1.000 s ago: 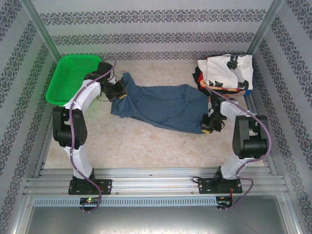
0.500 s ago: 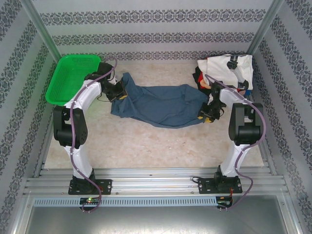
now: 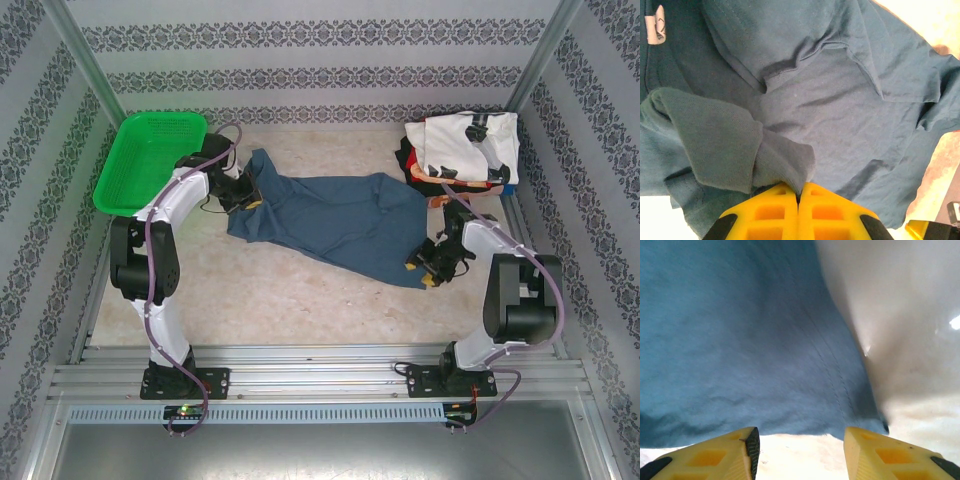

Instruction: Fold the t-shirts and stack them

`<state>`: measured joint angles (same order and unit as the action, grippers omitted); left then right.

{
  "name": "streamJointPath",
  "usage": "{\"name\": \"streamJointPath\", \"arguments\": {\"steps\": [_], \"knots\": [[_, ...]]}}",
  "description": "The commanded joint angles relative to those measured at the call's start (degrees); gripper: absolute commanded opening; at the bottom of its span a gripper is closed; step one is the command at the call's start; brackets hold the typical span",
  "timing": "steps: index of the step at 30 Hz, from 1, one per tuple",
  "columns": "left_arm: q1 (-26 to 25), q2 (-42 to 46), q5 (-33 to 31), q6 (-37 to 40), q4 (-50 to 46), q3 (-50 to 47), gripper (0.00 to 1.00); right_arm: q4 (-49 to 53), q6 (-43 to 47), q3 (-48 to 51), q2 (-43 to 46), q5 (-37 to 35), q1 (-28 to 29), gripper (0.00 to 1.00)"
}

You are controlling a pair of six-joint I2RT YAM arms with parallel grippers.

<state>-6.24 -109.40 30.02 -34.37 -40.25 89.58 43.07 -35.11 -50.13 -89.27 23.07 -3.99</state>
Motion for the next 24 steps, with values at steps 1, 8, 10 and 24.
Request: {"name": "streamJointPath", "arguments": {"steps": [1,8,10,24], "knots": [[0.62,0.28,1.02,1.98,0.61,0.76,0.01,-3.62,-6.75,3.89,5.15,2.07,-0.61,0.49],[0.62,-0.10,1.53,2.35,1.04,0.79,0.01,-7.50,-11.03,9.97,8.28,0.62,-1.55,0.46],[0.66,-0.25,1.84,2.38,1.04,0.94,0.01,-7.51,-10.74,9.26,6.72,0.07,-1.58,0.46],[0.02,-6.77,4.14,-0.17,5.15,3.49,0.42,-7.46,-8.06,4.84,-1.90,-6.34,-1.64,0.18]]}}
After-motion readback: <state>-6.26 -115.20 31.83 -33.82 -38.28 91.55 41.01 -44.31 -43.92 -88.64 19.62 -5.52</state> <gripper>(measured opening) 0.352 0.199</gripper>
